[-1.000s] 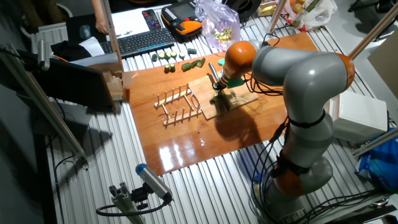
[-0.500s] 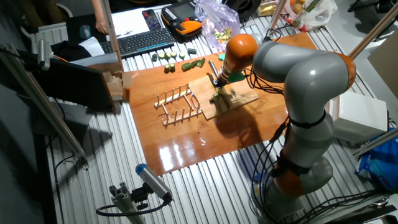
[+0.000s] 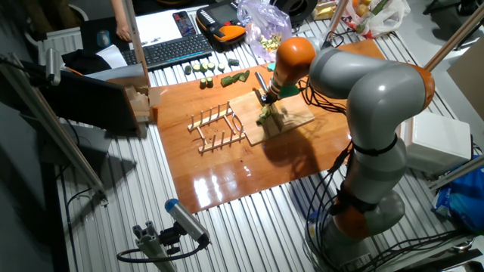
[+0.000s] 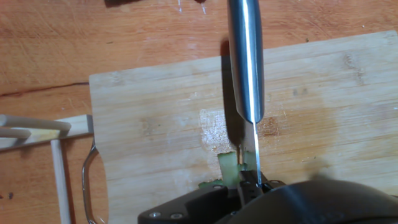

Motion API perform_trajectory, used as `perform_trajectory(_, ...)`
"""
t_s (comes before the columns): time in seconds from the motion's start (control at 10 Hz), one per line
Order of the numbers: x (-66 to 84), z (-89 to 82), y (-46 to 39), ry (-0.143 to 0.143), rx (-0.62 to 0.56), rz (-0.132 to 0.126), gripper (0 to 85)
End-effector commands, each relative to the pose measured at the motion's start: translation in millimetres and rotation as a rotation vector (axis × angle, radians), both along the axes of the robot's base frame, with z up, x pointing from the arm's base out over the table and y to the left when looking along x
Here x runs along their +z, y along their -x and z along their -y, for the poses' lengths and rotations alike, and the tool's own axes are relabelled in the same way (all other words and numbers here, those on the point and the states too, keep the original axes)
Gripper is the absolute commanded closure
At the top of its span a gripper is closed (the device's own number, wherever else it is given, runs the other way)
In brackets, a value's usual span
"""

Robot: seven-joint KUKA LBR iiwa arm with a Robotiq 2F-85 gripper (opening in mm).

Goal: Chop the cucumber into shreds

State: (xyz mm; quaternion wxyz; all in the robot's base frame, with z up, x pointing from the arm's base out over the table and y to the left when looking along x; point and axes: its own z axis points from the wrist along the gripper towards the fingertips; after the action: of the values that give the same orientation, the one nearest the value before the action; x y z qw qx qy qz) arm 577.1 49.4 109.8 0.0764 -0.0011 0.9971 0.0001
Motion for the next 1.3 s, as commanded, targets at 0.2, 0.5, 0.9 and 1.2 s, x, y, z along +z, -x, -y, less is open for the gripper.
perform_trajectory(0.2, -3.4, 0.8, 1.0, 0.000, 0.003, 0.005, 85.0)
perform_trajectory(0.5, -9.2, 1.8, 1.7, 0.000, 0.007, 0.015, 85.0)
perform_trajectory(0.9, -15.9, 0.8, 3.1, -0.003, 0.007, 0.022, 85.0)
perform_trajectory(1.2, -24.2, 0.1, 4.9, -0.003, 0.007, 0.039, 85.0)
